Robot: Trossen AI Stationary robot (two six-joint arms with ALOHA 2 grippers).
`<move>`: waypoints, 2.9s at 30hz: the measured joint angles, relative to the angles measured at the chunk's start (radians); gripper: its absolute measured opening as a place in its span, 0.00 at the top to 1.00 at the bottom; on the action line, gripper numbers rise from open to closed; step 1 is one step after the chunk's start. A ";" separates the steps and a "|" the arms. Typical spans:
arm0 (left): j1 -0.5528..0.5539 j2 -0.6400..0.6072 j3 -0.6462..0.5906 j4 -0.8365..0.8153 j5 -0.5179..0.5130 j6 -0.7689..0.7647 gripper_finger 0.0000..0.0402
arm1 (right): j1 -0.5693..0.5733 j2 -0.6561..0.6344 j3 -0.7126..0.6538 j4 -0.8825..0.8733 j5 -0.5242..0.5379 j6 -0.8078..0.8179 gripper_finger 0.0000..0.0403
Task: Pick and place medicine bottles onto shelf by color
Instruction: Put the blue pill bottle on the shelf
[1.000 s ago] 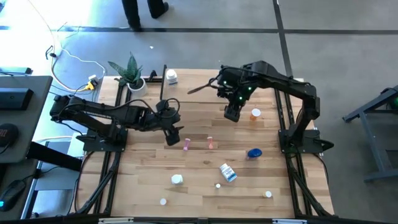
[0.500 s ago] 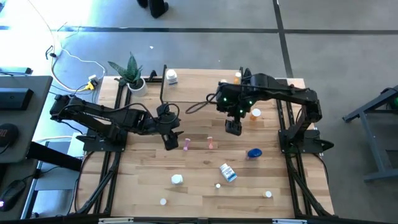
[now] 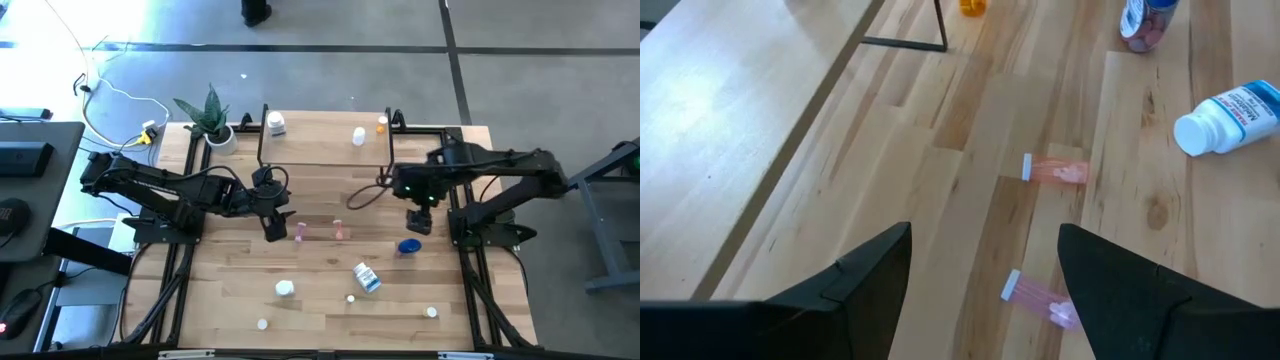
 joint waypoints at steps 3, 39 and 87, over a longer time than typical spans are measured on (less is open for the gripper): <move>0.000 0.000 0.000 0.000 0.001 -0.046 0.39 | 0.015 -0.061 -0.079 0.005 -0.001 -0.007 0.31; -0.162 0.001 0.000 0.000 -0.037 -0.561 0.39 | 0.354 -0.278 -0.531 0.351 0.075 -0.216 0.31; -0.184 0.001 0.000 0.000 -0.078 -0.579 0.39 | 0.358 -0.137 -0.778 0.705 0.132 -0.034 0.60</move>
